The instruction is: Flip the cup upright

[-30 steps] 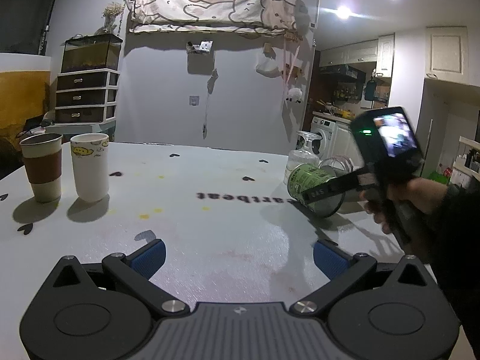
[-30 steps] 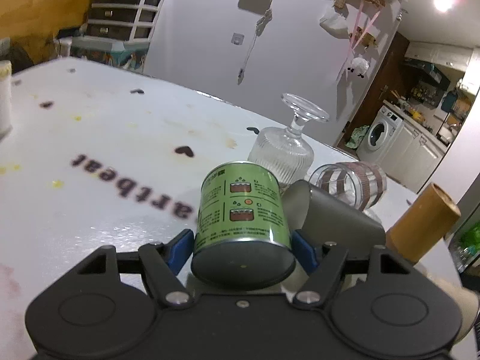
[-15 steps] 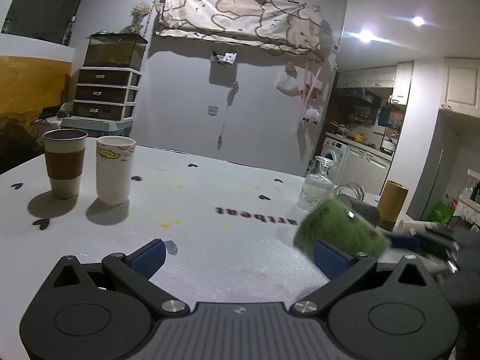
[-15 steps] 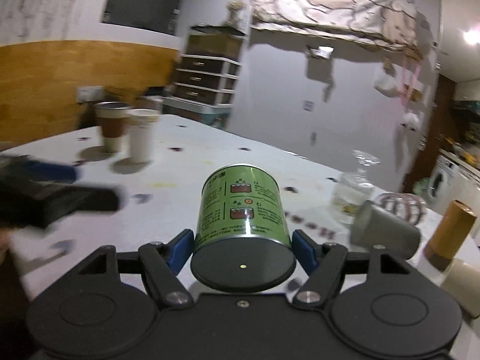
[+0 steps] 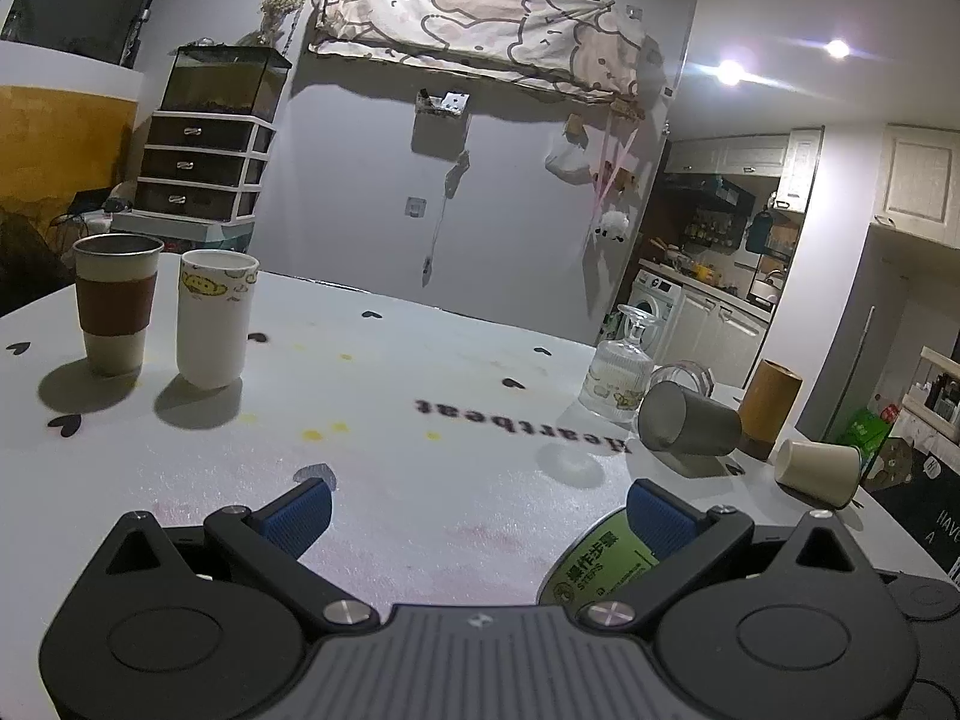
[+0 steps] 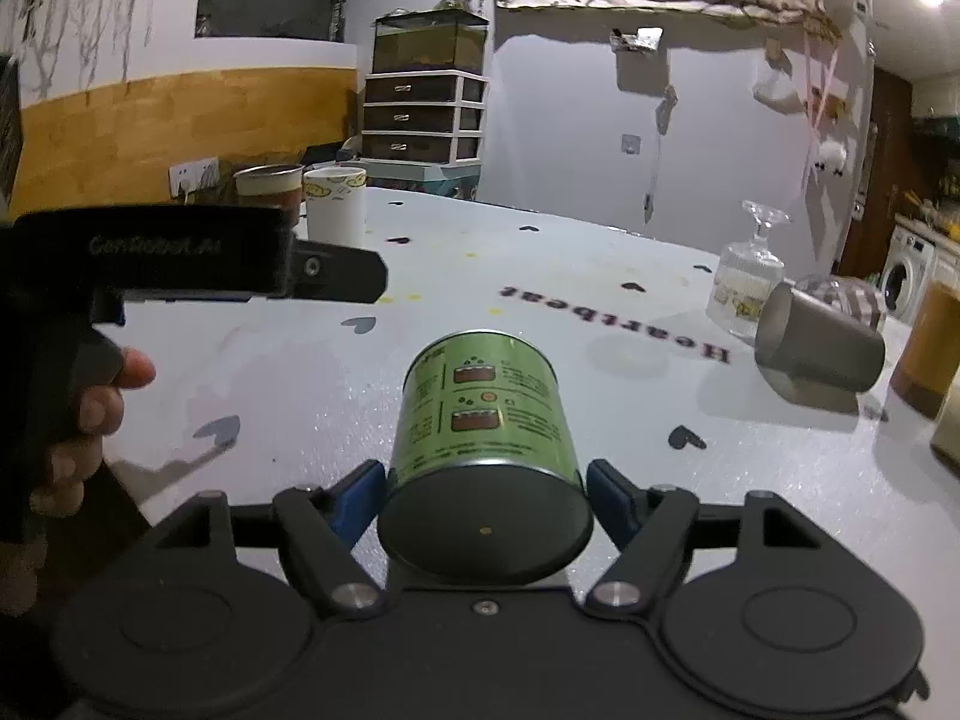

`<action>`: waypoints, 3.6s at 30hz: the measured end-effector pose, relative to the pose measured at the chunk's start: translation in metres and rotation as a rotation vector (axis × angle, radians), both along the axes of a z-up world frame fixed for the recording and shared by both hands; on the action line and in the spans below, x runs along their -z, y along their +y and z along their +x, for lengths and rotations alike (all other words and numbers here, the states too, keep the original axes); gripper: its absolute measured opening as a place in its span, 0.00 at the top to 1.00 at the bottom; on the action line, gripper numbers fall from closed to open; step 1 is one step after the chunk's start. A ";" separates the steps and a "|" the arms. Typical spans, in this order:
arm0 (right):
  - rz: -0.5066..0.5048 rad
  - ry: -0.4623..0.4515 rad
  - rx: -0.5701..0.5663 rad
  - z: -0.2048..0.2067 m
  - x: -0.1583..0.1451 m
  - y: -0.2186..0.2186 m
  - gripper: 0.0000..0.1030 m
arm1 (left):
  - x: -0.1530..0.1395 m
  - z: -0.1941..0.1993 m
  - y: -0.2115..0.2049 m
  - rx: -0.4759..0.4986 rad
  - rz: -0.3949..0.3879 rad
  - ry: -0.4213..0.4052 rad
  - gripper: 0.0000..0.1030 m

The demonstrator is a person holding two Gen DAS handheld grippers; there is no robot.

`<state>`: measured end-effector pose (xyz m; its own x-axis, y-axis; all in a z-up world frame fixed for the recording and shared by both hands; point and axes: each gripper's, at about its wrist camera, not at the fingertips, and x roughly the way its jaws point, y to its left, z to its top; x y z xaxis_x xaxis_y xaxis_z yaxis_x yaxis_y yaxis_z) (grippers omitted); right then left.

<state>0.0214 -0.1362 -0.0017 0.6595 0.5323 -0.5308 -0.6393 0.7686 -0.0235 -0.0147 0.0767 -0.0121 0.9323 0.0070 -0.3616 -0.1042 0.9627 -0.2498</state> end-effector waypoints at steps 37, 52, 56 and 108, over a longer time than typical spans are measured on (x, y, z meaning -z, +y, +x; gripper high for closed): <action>0.312 0.020 0.053 -0.015 0.007 -0.066 0.51 | 0.040 0.077 -0.014 0.320 -0.670 0.322 0.08; 0.260 0.119 0.049 -0.023 0.033 -0.070 0.64 | 0.007 0.026 -0.080 0.466 -0.045 0.124 0.12; 0.255 0.118 0.049 -0.025 0.035 -0.069 0.64 | 0.010 0.022 -0.091 0.455 0.087 0.105 0.14; 0.184 0.087 0.139 -0.021 0.027 -0.052 0.46 | -0.017 0.063 0.280 -0.656 0.111 0.058 0.28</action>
<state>0.0004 -0.1882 -0.0283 0.6895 0.5324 -0.4911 -0.5201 0.8358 0.1758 0.0480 0.3569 0.0046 0.7011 0.6061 -0.3755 -0.6872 0.7149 -0.1291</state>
